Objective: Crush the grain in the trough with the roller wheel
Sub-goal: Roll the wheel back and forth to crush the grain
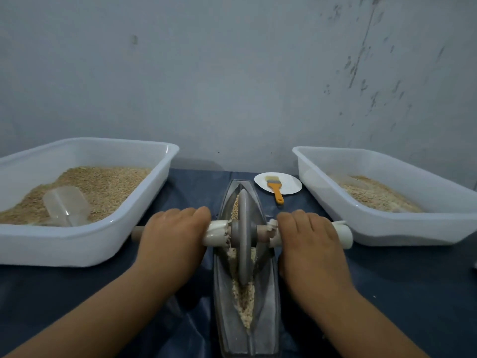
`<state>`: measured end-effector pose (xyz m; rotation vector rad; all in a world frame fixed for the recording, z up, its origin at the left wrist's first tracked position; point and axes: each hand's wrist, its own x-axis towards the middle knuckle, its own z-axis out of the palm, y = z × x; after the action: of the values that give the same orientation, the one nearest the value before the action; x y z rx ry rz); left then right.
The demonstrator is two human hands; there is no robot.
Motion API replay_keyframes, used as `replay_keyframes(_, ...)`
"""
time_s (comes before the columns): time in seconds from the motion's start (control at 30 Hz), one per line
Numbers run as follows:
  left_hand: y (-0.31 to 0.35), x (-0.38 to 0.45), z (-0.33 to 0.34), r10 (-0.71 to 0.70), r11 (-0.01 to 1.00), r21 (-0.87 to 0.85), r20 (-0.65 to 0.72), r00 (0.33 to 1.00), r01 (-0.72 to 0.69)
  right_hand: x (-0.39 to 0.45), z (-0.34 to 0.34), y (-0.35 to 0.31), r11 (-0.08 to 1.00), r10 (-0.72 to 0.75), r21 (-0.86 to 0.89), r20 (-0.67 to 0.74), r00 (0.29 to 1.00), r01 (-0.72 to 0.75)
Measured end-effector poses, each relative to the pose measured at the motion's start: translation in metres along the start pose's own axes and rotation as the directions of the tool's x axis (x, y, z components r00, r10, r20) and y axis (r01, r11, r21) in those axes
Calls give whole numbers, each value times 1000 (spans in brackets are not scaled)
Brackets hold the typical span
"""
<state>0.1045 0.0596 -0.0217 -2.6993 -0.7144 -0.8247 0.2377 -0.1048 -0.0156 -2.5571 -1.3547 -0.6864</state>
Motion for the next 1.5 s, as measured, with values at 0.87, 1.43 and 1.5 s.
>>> replay_keyframes(0.87,-28,-9,-17,196,979,-74,88,977,-190,16,-17,50,959,-281,30,221,934,281)
replay_keyframes(1.43,-37,7,5,50,998,-43,153,987,-44,45,1,46,986,-100,-99,295,950,135)
replay_keyframes(1.5,-39,-8,-3,144,988,-65,84,986,-138,25,-9,48,983,-115,-100,319,941,155)
